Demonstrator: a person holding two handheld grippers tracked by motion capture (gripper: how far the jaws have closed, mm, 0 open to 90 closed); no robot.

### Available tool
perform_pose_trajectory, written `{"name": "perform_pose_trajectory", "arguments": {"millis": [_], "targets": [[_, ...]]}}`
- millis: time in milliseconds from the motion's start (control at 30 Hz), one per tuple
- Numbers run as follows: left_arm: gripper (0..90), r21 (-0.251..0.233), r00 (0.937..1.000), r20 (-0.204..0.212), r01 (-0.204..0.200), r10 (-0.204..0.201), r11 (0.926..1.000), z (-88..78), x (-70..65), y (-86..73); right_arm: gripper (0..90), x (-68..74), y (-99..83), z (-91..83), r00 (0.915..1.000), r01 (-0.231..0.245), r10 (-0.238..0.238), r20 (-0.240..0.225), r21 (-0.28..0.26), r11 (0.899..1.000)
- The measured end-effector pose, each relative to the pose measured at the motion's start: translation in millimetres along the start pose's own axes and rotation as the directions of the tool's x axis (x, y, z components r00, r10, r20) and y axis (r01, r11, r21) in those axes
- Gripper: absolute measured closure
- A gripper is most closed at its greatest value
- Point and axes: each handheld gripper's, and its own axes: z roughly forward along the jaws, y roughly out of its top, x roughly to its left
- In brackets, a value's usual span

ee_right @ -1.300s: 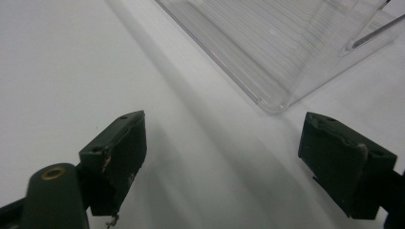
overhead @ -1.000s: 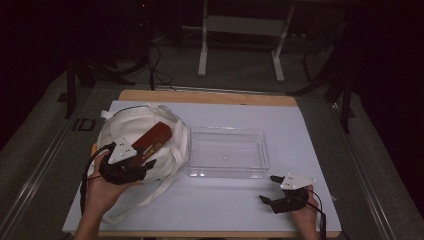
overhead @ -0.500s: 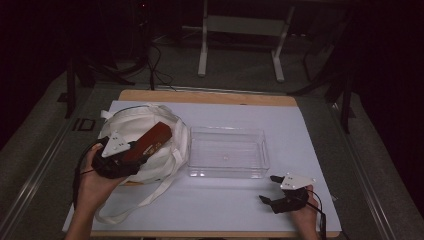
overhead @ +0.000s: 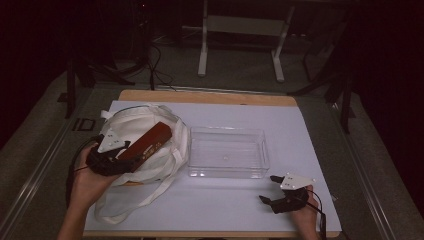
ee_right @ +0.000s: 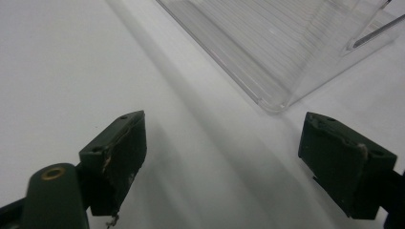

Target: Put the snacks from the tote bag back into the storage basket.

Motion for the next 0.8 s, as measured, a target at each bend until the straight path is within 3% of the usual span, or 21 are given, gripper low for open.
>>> {"name": "perform_pose_trajectory", "arguments": {"millis": [800], "targets": [[40.7,0.089,0.9994,0.02,0.025,-0.027,0.9957,8.3,21.2,-4.6,16.7,0.2,0.0,0.0,1.0,0.001,-0.001,0.001,0.001,1.0]]}}
